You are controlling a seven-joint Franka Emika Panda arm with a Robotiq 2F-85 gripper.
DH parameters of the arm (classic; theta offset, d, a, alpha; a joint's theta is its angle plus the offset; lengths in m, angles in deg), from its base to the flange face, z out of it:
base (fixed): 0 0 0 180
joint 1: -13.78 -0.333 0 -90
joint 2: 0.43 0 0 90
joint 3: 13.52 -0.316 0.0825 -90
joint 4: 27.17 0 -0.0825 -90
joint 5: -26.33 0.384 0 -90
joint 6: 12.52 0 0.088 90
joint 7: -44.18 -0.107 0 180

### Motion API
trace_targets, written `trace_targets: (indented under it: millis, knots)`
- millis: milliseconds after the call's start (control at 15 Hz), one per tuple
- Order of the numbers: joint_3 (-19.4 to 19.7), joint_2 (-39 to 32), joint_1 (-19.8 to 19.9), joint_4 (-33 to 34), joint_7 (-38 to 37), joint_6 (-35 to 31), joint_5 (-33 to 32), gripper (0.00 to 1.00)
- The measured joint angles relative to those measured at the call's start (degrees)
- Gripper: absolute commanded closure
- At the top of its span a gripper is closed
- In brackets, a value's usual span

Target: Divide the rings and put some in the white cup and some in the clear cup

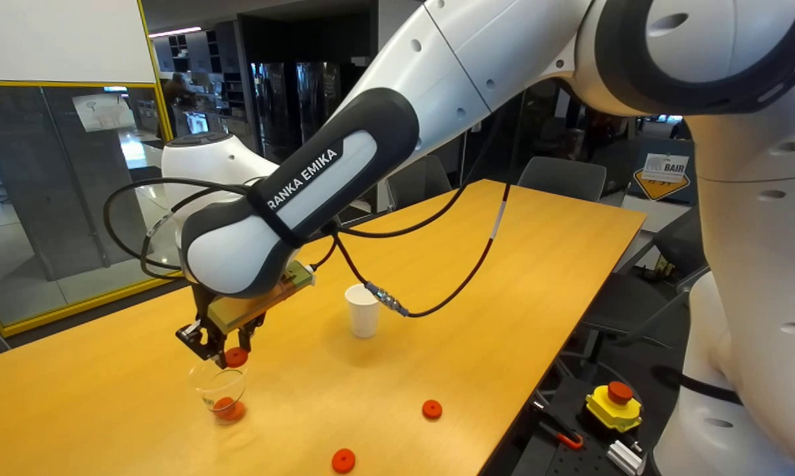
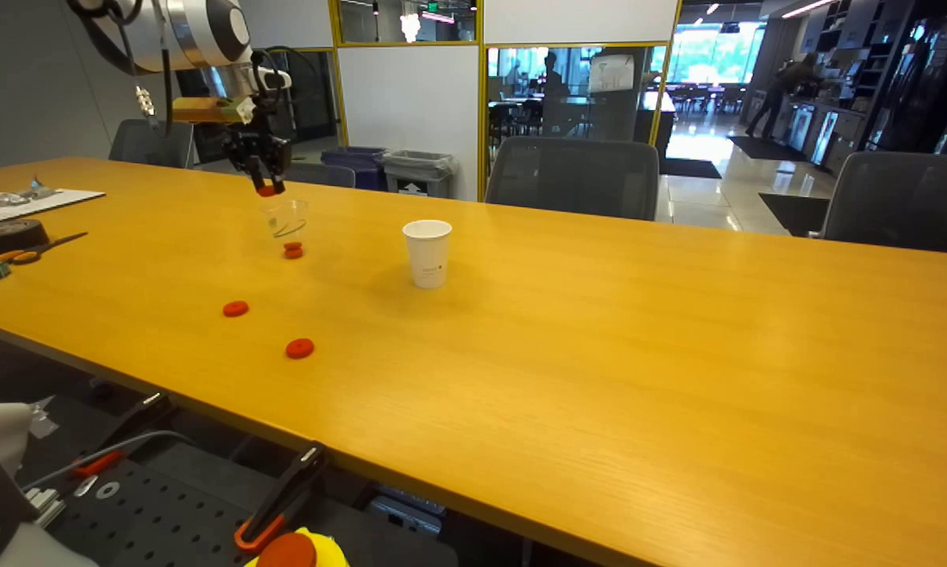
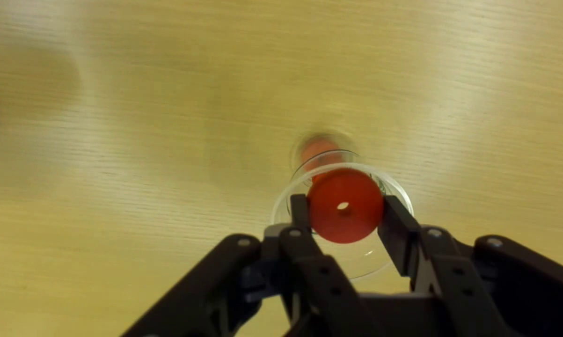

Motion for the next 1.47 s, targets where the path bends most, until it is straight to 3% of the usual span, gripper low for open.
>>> trace_targets:
  millis: [600,667,800,1000,1067,1467]
  knots:
    - [0.22,-6.85,-0.38,8.89,1.62,2.58,-0.18,0.83]
    - [0.26,-7.44,-0.38,9.6,1.84,2.8,-0.18,0.34]
    - [0.35,-8.51,-0.38,10.85,2.07,3.36,-0.18,0.28]
    - [0.43,-9.6,-0.38,12.31,2.28,4.37,-0.18,0.04]
    - [0.45,-9.8,-0.38,12.65,2.31,4.61,-0.18,0.0]
    - [0.79,-8.68,-0.38,13.09,2.09,7.11,-0.18,0.0]
